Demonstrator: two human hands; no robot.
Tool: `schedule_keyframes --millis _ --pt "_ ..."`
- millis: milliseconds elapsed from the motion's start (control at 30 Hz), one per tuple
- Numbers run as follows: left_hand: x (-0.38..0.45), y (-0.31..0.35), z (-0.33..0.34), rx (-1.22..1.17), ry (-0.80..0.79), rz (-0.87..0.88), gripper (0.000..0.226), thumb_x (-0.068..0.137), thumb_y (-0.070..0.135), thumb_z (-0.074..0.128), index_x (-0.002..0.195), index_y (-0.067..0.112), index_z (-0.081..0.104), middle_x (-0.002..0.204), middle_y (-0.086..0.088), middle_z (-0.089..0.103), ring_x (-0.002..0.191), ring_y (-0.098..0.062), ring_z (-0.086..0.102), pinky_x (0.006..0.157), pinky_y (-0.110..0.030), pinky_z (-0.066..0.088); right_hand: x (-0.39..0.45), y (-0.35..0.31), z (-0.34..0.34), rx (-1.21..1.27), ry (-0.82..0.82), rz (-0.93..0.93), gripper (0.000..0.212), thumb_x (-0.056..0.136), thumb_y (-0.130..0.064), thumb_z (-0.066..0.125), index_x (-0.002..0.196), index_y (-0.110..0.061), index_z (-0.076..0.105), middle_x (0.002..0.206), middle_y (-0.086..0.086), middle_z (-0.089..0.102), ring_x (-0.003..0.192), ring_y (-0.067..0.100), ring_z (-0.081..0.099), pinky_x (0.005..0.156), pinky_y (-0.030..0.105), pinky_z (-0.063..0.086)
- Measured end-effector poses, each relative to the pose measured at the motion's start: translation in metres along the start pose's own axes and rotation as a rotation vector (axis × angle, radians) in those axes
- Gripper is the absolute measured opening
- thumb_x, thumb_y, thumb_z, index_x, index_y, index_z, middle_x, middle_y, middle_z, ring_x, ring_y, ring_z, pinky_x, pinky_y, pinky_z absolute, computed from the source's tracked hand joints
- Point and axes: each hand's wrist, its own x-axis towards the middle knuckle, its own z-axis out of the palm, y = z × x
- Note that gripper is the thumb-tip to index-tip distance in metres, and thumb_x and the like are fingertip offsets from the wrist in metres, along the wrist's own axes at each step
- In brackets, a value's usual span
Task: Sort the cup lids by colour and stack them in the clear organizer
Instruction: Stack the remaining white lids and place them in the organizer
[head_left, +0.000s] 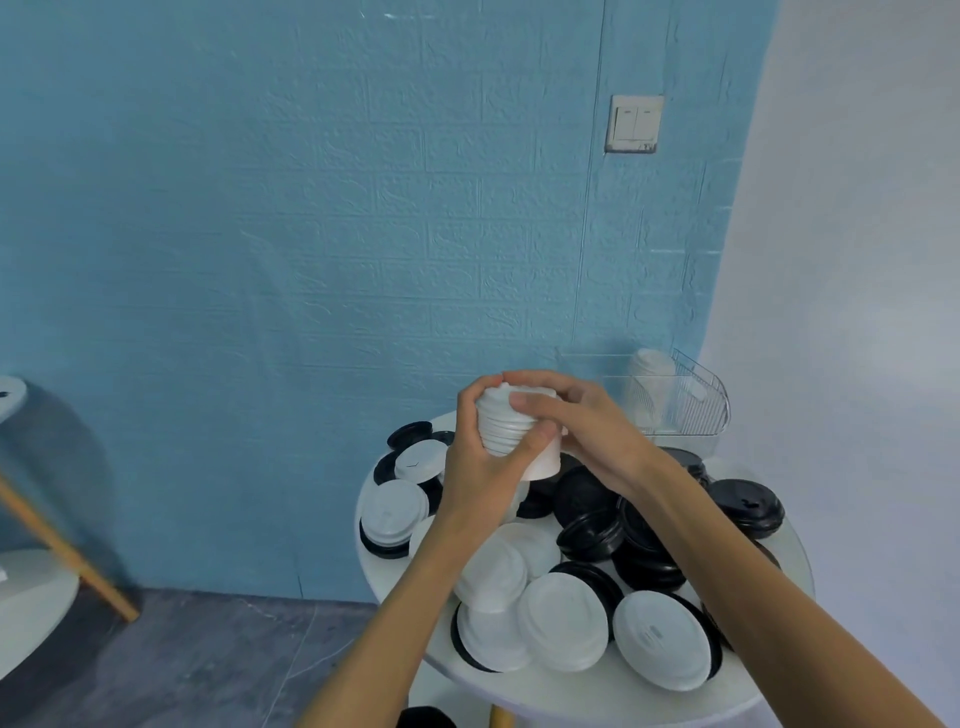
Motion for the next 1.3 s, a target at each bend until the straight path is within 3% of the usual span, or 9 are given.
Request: schedule_keyframes --millis 167,300,433,500,633,700,800,1000,1300 --pt "-0.006 0.003 0.007 0.012 0.019 0.018 0.054 0.083 0.03 0.083 0.126 0.035 0.05 0.113 0.028 0.065 0.101 -0.002 0.067 0.081 -0.018 0.054 -0.009 0.006 0.001 0.074 -0.008 -0.005 0.054 0.087 -0.023 0.073 0.14 -0.02 0.059 0.129 -0.002 0.07 0.121 0.016 0.065 0.107 0.036 0.048" --pt "-0.018 0.001 0.007 0.025 -0.013 0.016 0.052 0.08 0.055 0.072 0.125 0.043 0.049 0.124 0.026 0.062 0.111 -0.004 0.065 0.089 -0.021 0.054 -0.026 0.016 -0.002 0.022 -0.024 0.013 0.074 0.09 -0.038 0.069 0.156 -0.029 0.036 0.143 -0.016 0.059 0.132 0.005 0.055 0.118 0.036 0.037" --pt "-0.033 -0.006 0.003 0.079 -0.077 0.012 0.048 0.08 0.06 0.068 0.123 0.048 0.05 0.121 0.026 0.062 0.109 -0.002 0.064 0.089 -0.023 0.053 -0.054 0.029 -0.012 -0.055 -0.081 0.058 0.071 0.094 -0.065 0.052 0.157 -0.042 0.028 0.151 -0.027 0.046 0.141 0.0 0.042 0.123 0.043 0.031" --pt "-0.043 -0.009 0.001 0.065 -0.074 0.006 0.048 0.08 0.059 0.065 0.123 0.046 0.049 0.119 0.029 0.061 0.109 0.0 0.062 0.088 -0.017 0.05 -0.068 0.037 -0.017 -0.07 -0.047 0.056 0.076 0.087 -0.077 0.051 0.153 -0.048 0.027 0.15 -0.028 0.047 0.141 0.001 0.044 0.121 0.043 0.033" --pt "-0.059 -0.014 0.001 0.015 -0.069 -0.013 0.052 0.081 0.057 0.063 0.127 0.039 0.048 0.12 0.037 0.057 0.112 0.006 0.058 0.086 -0.009 0.047 -0.106 0.056 -0.031 -0.265 0.025 0.028 0.06 0.1 -0.058 0.044 0.155 -0.039 0.031 0.142 -0.024 0.056 0.133 -0.004 0.05 0.117 0.035 0.037" --pt "-0.063 -0.017 0.0 0.0 -0.058 -0.025 0.054 0.08 0.058 0.063 0.128 0.038 0.047 0.119 0.039 0.056 0.112 0.008 0.057 0.085 -0.009 0.046 -0.126 0.068 -0.04 -0.42 0.044 0.016 0.064 0.096 -0.065 0.048 0.154 -0.046 0.03 0.136 -0.029 0.058 0.129 -0.006 0.05 0.114 0.034 0.037" --pt "-0.068 -0.022 -0.002 -0.017 -0.053 -0.047 0.056 0.079 0.059 0.063 0.129 0.039 0.047 0.119 0.039 0.056 0.113 0.007 0.057 0.087 -0.01 0.046 -0.148 0.086 -0.049 -0.667 0.049 -0.018 0.081 0.079 -0.077 0.057 0.151 -0.053 0.031 0.135 -0.036 0.052 0.136 -0.004 0.04 0.114 0.031 0.023" --pt "-0.076 -0.029 0.002 -0.015 -0.061 -0.064 0.054 0.078 0.059 0.062 0.127 0.043 0.047 0.121 0.039 0.055 0.115 0.008 0.056 0.089 -0.01 0.046 -0.165 0.108 -0.056 -1.056 0.004 -0.064 0.084 0.073 -0.09 0.053 0.145 -0.049 0.044 0.135 -0.035 0.041 0.137 -0.003 0.03 0.112 0.022 0.011" --pt "-0.078 -0.03 0.005 -0.023 -0.066 -0.065 0.051 0.078 0.059 0.063 0.125 0.047 0.048 0.123 0.036 0.056 0.119 0.005 0.056 0.092 -0.012 0.046 -0.161 0.124 -0.061 -0.949 0.061 -0.048 0.086 0.065 -0.089 0.061 0.141 -0.063 0.032 0.134 -0.042 0.04 0.132 -0.011 0.032 0.11 0.01 0.006"
